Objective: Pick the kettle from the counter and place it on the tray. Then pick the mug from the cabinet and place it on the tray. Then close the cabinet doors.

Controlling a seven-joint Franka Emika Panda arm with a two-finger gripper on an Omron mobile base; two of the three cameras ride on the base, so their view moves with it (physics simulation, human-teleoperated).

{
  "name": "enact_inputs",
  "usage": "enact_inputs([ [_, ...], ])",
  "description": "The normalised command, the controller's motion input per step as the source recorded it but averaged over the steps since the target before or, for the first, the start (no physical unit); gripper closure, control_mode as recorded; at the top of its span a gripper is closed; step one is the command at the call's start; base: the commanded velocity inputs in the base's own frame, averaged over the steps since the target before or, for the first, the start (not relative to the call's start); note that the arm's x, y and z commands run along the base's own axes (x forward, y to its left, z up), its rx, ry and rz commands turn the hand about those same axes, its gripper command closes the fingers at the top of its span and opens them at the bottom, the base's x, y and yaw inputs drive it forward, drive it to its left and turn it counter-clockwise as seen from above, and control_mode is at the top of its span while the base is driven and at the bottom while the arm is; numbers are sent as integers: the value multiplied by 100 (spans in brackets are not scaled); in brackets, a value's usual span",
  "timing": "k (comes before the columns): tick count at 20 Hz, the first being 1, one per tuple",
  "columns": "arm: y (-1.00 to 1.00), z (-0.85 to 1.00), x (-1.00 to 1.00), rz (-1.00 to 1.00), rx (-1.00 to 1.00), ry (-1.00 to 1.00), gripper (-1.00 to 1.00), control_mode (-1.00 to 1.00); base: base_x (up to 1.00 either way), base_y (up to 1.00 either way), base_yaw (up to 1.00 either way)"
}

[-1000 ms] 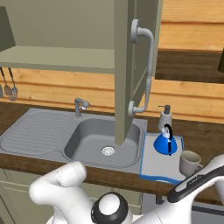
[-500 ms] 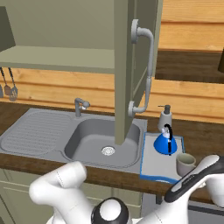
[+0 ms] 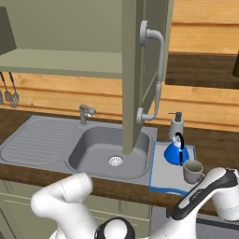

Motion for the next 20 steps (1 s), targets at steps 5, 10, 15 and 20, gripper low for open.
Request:
enact_inputs([
  [5, 14, -9, 13, 0, -2, 0, 100, -100, 0, 0, 0],
  [10, 16, -16, 3, 0, 0, 0, 100, -100, 0, 0, 0],
  [15, 21, -20, 6, 0, 0, 0, 100, -100, 0, 0, 0],
  [20, 18, -17, 21, 0, 0, 0, 100, -100, 0, 0, 0],
])
